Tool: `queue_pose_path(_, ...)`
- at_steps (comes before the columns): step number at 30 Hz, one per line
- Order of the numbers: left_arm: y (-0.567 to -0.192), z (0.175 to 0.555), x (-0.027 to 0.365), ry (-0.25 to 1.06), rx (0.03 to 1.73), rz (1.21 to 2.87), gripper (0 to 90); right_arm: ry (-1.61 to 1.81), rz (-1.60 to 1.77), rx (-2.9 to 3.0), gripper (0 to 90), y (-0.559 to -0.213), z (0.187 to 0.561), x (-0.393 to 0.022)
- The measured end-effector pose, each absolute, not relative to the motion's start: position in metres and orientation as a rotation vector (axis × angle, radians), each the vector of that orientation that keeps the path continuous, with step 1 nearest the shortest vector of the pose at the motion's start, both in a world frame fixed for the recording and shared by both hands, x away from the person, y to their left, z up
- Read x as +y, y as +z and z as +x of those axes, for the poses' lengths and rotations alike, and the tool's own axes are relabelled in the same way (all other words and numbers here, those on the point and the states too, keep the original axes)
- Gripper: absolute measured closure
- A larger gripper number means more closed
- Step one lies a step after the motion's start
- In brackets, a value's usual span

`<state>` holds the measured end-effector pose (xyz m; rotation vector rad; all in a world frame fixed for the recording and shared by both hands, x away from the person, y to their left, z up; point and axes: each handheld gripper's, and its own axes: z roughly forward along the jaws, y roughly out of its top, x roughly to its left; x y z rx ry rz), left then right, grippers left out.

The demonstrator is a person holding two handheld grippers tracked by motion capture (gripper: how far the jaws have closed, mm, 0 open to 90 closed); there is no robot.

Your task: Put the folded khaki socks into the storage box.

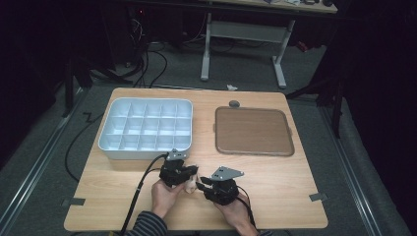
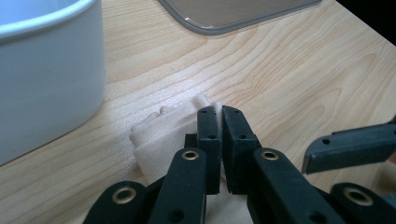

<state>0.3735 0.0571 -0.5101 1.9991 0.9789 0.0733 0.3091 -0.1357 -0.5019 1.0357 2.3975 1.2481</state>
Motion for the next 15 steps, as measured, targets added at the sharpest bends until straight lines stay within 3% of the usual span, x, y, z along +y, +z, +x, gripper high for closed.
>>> queue_pose_path(9, -0.511, 0.375, 0.056, 0.07, 0.989, 1.989, 86.9, 1.238, 1.002, 2.426, 66.3, -0.501, 0.31, -0.127)
queue_pose_path(15, -0.511, 0.375, 0.057, 0.068, 0.985, 1.991, 86.9, 1.188, 0.995, 2.456, 80.5, -0.508, 0.313, -0.124)
